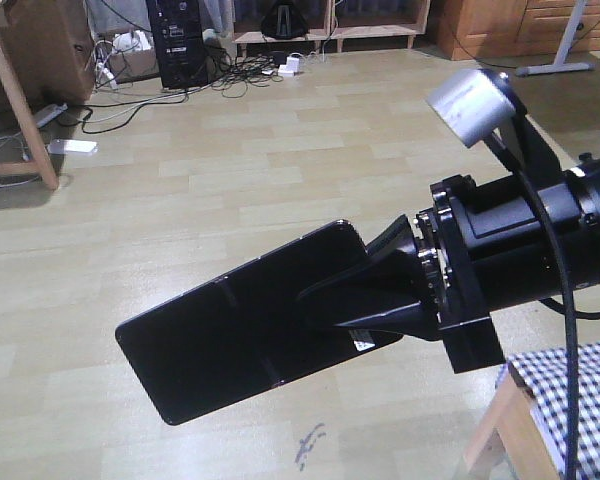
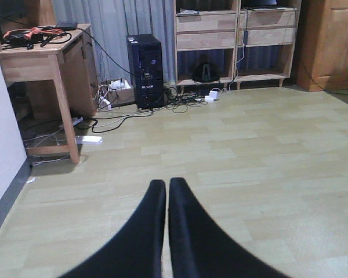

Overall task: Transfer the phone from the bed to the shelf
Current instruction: 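Keep the phone raised in the right gripper while driving across floor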

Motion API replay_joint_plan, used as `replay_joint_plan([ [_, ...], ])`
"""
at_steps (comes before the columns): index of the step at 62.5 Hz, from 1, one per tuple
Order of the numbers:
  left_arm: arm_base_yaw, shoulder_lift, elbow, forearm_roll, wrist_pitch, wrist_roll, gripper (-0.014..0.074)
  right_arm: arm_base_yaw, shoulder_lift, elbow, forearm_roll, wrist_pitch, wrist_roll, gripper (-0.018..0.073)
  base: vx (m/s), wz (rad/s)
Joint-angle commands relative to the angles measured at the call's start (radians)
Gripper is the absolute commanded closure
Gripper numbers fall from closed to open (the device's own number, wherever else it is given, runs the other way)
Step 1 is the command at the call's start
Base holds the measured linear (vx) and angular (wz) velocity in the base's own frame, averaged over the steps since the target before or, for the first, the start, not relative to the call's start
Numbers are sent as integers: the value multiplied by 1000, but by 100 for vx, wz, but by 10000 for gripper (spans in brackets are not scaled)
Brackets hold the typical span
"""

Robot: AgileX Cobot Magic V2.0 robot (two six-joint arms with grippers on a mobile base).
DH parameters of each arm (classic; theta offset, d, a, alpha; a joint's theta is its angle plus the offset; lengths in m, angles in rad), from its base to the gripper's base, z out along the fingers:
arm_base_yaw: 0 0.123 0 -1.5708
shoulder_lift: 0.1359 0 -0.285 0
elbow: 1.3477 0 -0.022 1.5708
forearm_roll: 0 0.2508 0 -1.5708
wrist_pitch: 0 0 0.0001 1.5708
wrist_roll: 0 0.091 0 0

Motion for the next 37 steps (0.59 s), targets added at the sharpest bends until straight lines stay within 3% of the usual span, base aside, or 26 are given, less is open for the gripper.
replay_joint_plan([
  [1,-3,-7,7,-9,-74,0,595,1,-27,-25,90,63,-7,561,37,-1],
  [37,-3,-7,7,-9,-74,0,595,1,-27,-25,90,63,-8,561,39,-3],
])
